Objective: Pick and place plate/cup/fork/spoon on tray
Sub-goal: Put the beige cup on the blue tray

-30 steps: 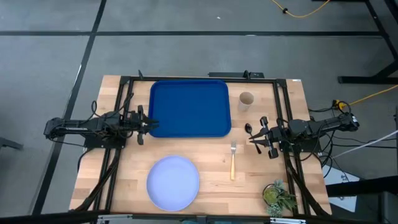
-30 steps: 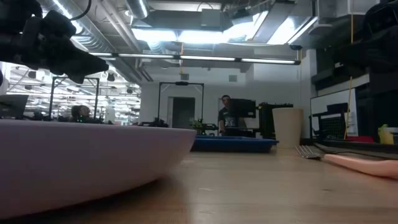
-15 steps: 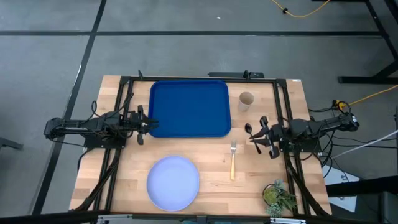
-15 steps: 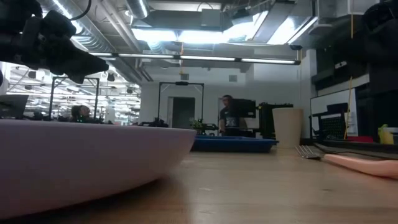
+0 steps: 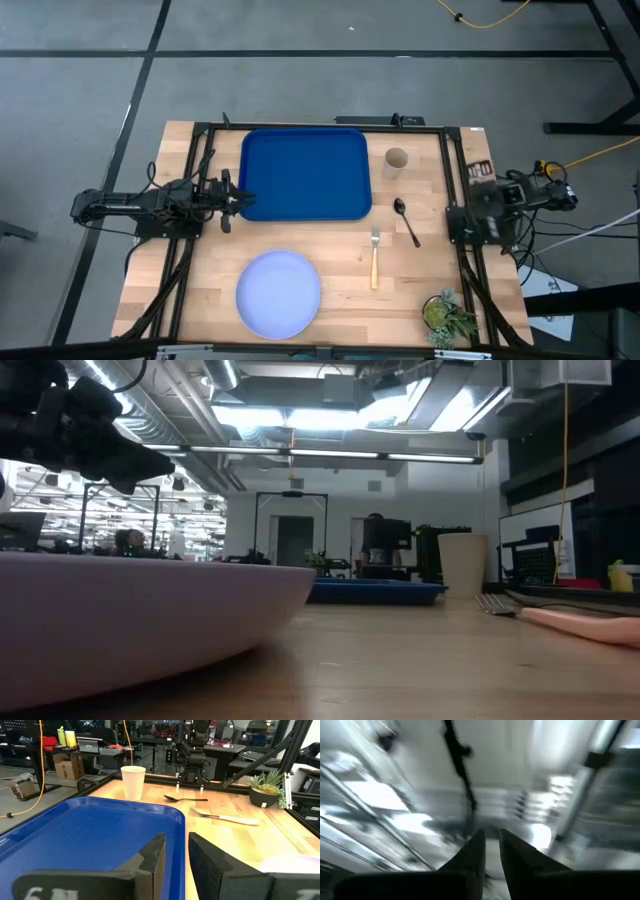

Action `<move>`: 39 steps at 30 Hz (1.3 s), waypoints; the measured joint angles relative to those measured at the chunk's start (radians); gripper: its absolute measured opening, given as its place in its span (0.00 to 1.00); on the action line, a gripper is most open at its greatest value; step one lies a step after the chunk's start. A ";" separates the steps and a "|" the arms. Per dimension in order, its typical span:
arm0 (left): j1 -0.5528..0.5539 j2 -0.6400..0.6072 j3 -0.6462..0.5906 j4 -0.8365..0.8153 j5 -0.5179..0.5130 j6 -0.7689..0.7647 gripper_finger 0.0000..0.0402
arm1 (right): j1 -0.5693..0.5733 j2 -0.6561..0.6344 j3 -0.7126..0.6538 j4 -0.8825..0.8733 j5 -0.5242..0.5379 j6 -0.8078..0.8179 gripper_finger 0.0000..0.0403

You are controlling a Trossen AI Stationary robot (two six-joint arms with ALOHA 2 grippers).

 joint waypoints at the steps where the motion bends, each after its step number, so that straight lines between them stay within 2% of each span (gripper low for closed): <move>1: 0.000 0.000 0.000 0.000 0.000 0.000 0.20 | 0.000 0.010 0.025 -0.095 0.096 -0.053 0.15; 4: 0.000 0.000 0.000 0.000 0.000 0.000 0.20 | 0.000 0.069 0.118 -0.413 0.468 -0.200 0.15; 7: 0.000 0.000 0.000 0.000 0.000 0.000 0.20 | -0.001 0.143 0.225 -0.756 0.874 -0.151 0.15; 8: 0.000 0.000 0.000 0.000 0.000 0.000 0.20 | -0.001 0.167 0.261 -0.877 0.956 -0.103 0.15; 10: 0.000 0.000 0.000 0.000 0.000 0.000 0.20 | -0.001 0.213 0.333 -1.099 1.014 0.018 0.15; 15: 0.000 0.000 0.000 0.000 0.000 0.000 0.20 | -0.051 0.350 0.520 -1.446 0.940 0.299 0.15; 18: 0.000 0.000 0.000 0.000 0.000 0.000 0.20 | -0.132 0.447 0.642 -1.619 0.883 0.383 0.15; 22: 0.000 0.000 0.000 0.000 0.000 0.000 0.20 | -0.295 0.595 0.798 -1.797 0.686 0.417 0.15; 24: 0.000 0.000 0.000 0.000 0.000 0.000 0.20 | -0.383 0.672 0.869 -1.868 0.540 0.333 0.15; 27: 0.000 0.000 0.000 0.000 0.000 0.000 0.20 | -0.486 0.784 0.936 -1.957 0.341 0.062 0.15; 29: 0.000 0.000 0.000 0.000 0.000 0.000 0.20 | -0.526 0.845 0.956 -1.992 0.279 -0.162 0.15; 31: 0.000 0.000 0.000 0.000 0.000 0.000 0.20 | -0.547 0.893 0.963 -2.001 0.311 -0.382 0.15; 34: 0.000 0.000 0.000 0.000 0.000 0.000 0.20 | -0.564 0.955 0.963 -1.983 0.436 -0.658 0.15; 36: 0.000 0.000 0.000 0.000 0.000 0.000 0.20 | -0.574 0.990 0.963 -1.945 0.477 -0.696 0.15; 39: 0.000 0.000 0.000 0.000 0.000 0.000 0.20 | -0.591 1.040 0.963 -1.892 0.458 -0.615 0.15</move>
